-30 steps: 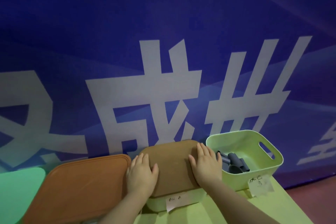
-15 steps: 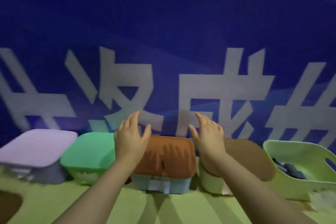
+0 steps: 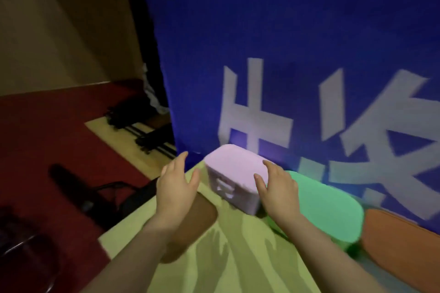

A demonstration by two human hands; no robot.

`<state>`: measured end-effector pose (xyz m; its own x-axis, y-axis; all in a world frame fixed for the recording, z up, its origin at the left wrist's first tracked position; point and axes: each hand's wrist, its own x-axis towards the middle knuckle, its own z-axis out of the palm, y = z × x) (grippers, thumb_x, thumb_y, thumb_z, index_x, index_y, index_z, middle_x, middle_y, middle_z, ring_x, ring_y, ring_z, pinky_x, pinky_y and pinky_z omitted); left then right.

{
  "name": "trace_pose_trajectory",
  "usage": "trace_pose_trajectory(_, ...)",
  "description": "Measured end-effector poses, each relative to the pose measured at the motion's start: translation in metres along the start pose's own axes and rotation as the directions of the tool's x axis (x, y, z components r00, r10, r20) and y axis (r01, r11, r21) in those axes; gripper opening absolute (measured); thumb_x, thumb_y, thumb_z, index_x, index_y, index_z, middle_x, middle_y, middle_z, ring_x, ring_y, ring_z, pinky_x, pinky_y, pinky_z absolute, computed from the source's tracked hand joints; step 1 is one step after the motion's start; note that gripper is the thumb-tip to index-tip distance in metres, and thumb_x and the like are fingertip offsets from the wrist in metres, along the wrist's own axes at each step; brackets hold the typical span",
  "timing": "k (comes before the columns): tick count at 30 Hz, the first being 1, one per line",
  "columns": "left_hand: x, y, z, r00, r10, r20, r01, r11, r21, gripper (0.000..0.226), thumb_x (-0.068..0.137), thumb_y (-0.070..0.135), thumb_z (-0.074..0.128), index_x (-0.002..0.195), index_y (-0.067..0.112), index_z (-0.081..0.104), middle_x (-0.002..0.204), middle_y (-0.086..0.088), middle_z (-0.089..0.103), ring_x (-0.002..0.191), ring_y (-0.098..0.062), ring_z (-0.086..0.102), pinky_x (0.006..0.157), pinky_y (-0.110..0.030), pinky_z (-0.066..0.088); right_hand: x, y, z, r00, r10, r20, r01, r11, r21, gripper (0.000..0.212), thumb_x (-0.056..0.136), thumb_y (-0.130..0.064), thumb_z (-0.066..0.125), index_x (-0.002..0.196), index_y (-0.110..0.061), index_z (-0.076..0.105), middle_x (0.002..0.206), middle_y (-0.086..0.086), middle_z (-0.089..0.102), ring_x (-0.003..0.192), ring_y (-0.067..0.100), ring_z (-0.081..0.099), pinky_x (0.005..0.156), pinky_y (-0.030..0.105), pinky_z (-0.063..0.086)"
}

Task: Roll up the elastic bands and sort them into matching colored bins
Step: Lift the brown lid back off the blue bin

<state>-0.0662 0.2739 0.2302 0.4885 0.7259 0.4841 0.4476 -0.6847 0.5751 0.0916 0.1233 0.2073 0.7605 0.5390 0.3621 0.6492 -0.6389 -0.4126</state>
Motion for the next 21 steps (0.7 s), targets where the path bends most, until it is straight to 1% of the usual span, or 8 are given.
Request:
trace_pose_trajectory(2, 0.004, -0.05, -0.015, 0.998, -0.052, 0.027, 0.051, 0.998, 0.036, 0.051, 0.089, 0.028, 0.056, 0.135, 0.01, 0.043, 0.13, -0.008, 0.054, 0.12, -0.027, 0.046, 0.096, -0.035, 0.037, 0.006, -0.037, 0.04, 0.994, -0.054, 0.09, 0.05, 0.998, 0.039, 0.046, 0.092, -0.04, 0.046, 0.134, -0.022, 0.042, 0.133, 0.003, 0.051, 0.117, 0.026, 0.048, 0.093, 0.038, 0.038)
trace_pose_trajectory(5, 0.001, -0.118, -0.024, 0.983, -0.18, 0.048, 0.176, 0.982, 0.068, 0.056, 0.091, 0.029, 0.054, 0.141, 0.014, 0.034, 0.137, -0.006, 0.048, 0.126, -0.023, 0.041, 0.102, -0.037, 0.035, 0.006, -0.079, 0.102, 0.963, -0.15, 0.223, 0.129, 0.986, 0.107, 0.047, 0.092, -0.04, 0.047, 0.135, -0.021, 0.041, 0.135, 0.002, 0.049, 0.119, 0.023, 0.047, 0.097, 0.037, 0.038)
trace_pose_trajectory(7, -0.007, -0.149, -0.024, 0.97, -0.238, 0.054, 0.231, 0.966, 0.119, 0.059, 0.091, 0.031, 0.053, 0.143, 0.016, 0.03, 0.137, -0.004, 0.047, 0.126, -0.021, 0.041, 0.102, -0.038, 0.037, 0.003, -0.094, 0.138, 0.93, -0.203, 0.306, 0.181, 0.979, 0.099, 0.048, 0.093, -0.04, 0.046, 0.136, -0.022, 0.039, 0.137, 0.001, 0.047, 0.122, 0.022, 0.046, 0.102, 0.037, 0.038)
trace_pose_trajectory(9, -0.016, -0.173, -0.018, 0.953, -0.286, 0.099, 0.264, 0.945, 0.193, 0.06, 0.091, 0.034, 0.05, 0.144, 0.02, 0.026, 0.138, 0.001, 0.045, 0.127, -0.017, 0.041, 0.102, -0.033, 0.035, -0.002, -0.102, 0.166, 0.899, -0.225, 0.376, 0.215, 0.974, 0.07, 0.047, 0.094, -0.04, 0.043, 0.137, -0.023, 0.036, 0.138, -0.001, 0.045, 0.123, 0.022, 0.044, 0.102, 0.035, 0.036)
trace_pose_trajectory(15, -0.045, -0.209, 0.024, 0.895, -0.339, 0.291, 0.246, 0.918, 0.312, 0.057, 0.091, 0.041, 0.042, 0.143, 0.027, 0.023, 0.136, 0.006, 0.044, 0.123, -0.014, 0.039, 0.099, -0.028, 0.031, -0.005, -0.103, 0.213, 0.834, -0.224, 0.504, 0.248, 0.968, 0.02, 0.048, 0.095, -0.04, 0.038, 0.14, -0.029, 0.028, 0.144, -0.005, 0.035, 0.128, 0.019, 0.036, 0.104, 0.035, 0.03)
trace_pose_trajectory(16, -0.048, -0.21, 0.032, 0.885, -0.333, 0.325, 0.22, 0.915, 0.34, 0.055, 0.091, 0.043, 0.042, 0.141, 0.028, 0.025, 0.134, 0.006, 0.045, 0.121, -0.014, 0.04, 0.097, -0.029, 0.031, -0.004, -0.101, 0.219, 0.831, -0.219, 0.511, 0.246, 0.969, 0.015, 0.047, 0.095, -0.041, 0.038, 0.14, -0.029, 0.028, 0.144, -0.005, 0.035, 0.128, 0.019, 0.036, 0.103, 0.034, 0.029)
trace_pose_trajectory(18, -0.053, -0.21, 0.047, 0.853, -0.286, 0.437, 0.107, 0.915, 0.39, 0.047, 0.09, 0.046, 0.04, 0.133, 0.027, 0.035, 0.129, 0.005, 0.045, 0.117, -0.017, 0.04, 0.092, -0.031, 0.033, -0.003, -0.098, 0.228, 0.829, -0.207, 0.519, 0.233, 0.972, 0.015, 0.047, 0.095, -0.041, 0.038, 0.139, -0.03, 0.029, 0.143, -0.006, 0.036, 0.128, 0.019, 0.035, 0.104, 0.035, 0.028)
trace_pose_trajectory(21, -0.065, -0.207, 0.073, 0.751, -0.257, 0.609, -0.018, 0.913, 0.408, 0.042, 0.086, 0.054, 0.04, 0.115, 0.025, 0.048, 0.121, 0.001, 0.044, 0.115, -0.022, 0.039, 0.087, -0.034, 0.033, -0.009, -0.089, 0.24, 0.805, -0.199, 0.559, 0.244, 0.97, -0.005, 0.048, 0.095, -0.04, 0.038, 0.141, -0.029, 0.028, 0.142, -0.006, 0.036, 0.128, 0.019, 0.035, 0.104, 0.034, 0.028)
